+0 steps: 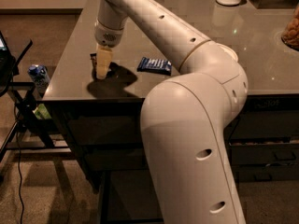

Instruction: Place rxbar chocolate into bottom drawer

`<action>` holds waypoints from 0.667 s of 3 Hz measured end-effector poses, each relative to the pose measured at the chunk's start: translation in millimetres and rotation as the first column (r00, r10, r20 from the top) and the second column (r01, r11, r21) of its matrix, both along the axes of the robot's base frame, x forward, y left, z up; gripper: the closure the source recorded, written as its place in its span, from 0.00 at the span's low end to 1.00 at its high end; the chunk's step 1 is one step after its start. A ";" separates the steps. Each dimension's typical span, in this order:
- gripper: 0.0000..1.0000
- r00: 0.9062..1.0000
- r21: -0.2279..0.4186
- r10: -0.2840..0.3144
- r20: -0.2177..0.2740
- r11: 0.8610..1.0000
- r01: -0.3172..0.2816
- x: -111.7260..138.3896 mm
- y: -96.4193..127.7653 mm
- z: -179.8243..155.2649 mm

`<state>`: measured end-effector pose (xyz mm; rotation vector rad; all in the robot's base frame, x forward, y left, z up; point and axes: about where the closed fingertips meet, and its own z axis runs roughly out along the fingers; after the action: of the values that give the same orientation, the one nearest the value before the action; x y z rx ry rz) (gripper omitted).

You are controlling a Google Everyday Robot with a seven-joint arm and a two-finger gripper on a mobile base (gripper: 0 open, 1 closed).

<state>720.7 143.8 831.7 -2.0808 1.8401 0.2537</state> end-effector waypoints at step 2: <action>0.89 1.000 0.000 0.000 0.000 1.000 0.000 0.0 0.0 0.0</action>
Offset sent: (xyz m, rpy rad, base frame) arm 0.0000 0.0000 0.0000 0.0000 0.0000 0.0000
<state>720.7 143.8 831.7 -2.0808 1.8401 0.2537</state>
